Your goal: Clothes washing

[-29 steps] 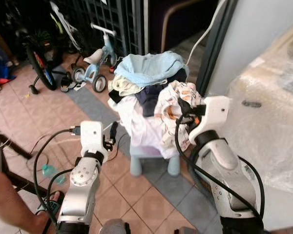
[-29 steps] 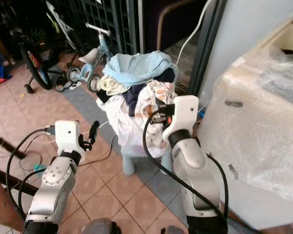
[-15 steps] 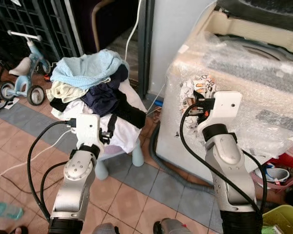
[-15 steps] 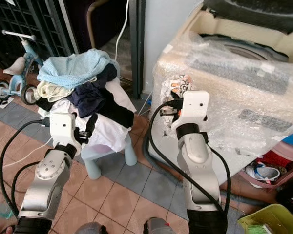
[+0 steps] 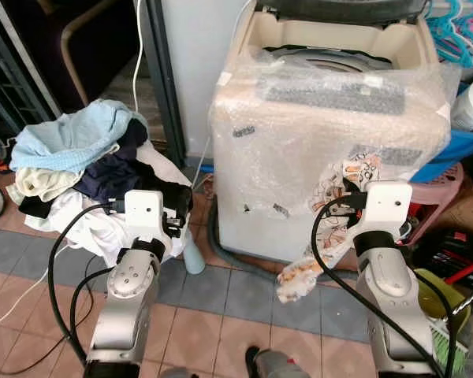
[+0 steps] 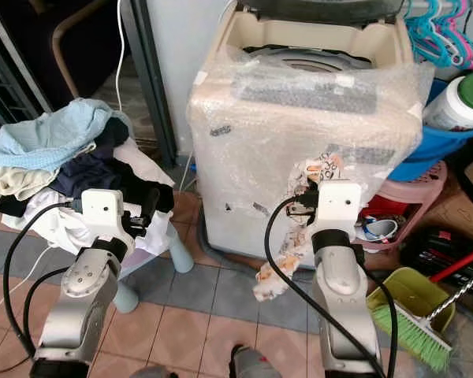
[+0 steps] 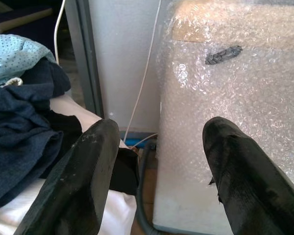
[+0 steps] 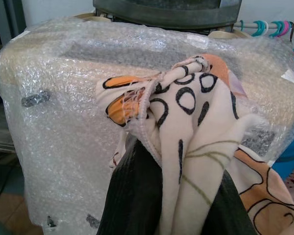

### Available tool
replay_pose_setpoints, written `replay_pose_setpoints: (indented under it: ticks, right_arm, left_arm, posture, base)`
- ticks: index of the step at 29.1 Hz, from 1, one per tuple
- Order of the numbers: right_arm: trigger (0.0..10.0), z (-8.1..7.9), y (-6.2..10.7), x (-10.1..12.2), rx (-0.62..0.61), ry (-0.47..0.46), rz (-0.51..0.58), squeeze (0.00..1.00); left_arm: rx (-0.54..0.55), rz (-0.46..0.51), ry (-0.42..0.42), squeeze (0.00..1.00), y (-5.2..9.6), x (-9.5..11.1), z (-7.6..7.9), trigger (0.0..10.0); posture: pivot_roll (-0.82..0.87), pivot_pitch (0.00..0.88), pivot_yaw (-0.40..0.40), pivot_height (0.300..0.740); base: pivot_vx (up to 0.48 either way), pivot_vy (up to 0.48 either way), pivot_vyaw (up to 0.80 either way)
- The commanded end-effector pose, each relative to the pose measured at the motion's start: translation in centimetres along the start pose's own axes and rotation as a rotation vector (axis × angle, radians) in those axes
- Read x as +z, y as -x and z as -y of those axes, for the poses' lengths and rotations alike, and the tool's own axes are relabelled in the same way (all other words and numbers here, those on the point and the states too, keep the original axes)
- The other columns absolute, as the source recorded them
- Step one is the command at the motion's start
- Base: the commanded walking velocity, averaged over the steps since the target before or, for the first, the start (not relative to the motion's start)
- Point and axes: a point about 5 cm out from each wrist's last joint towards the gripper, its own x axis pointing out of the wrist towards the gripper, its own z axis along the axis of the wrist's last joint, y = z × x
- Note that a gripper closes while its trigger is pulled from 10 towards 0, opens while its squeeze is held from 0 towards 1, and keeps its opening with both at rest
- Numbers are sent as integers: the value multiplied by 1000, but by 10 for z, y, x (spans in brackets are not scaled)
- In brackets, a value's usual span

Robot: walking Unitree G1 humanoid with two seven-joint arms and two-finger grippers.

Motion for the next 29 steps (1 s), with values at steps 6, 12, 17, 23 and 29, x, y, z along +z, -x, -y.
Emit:
replay_pose_setpoints:
  ticks: [6, 12, 17, 23, 29]
  right_arm:
    - [10000, -8, -10, 15, 61, 1, 76, 0]
    - [10000, -7, -19, 24, 92, 12, 111, 0]
    - [10000, -7, -27, 29, 102, 24, 130, 0]
    - [10000, -9, -44, 42, 104, 47, 180, 0]
    - [10000, -5, -49, 40, 71, 11, 154, 0]
  left_arm:
    - [-32, 19, -2, 0, 0, 4, 5, 10000]
    - [-33, 25, -3, 0, 1, 6, 3, 10000]
    - [-38, 20, 0, 0, 2, 4, 5, 10000]
    - [-42, 3, -1, 0, 5, -1, 5, 10000]
    - [-34, 8, 0, 0, 5, 1, 4, 10000]
  posture:
    - [-45, 52, 43, 740]
    - [-45, 58, 40, 740]
    - [-47, 61, 40, 740]
    - [-40, 62, 36, 740]
    - [-37, 62, 36, 740]
  base:
    - [0, 0, -400]
    - [42, 0, 0]
    - [260, 0, 0]
    - [302, 0, 0]
    - [358, 0, 0]
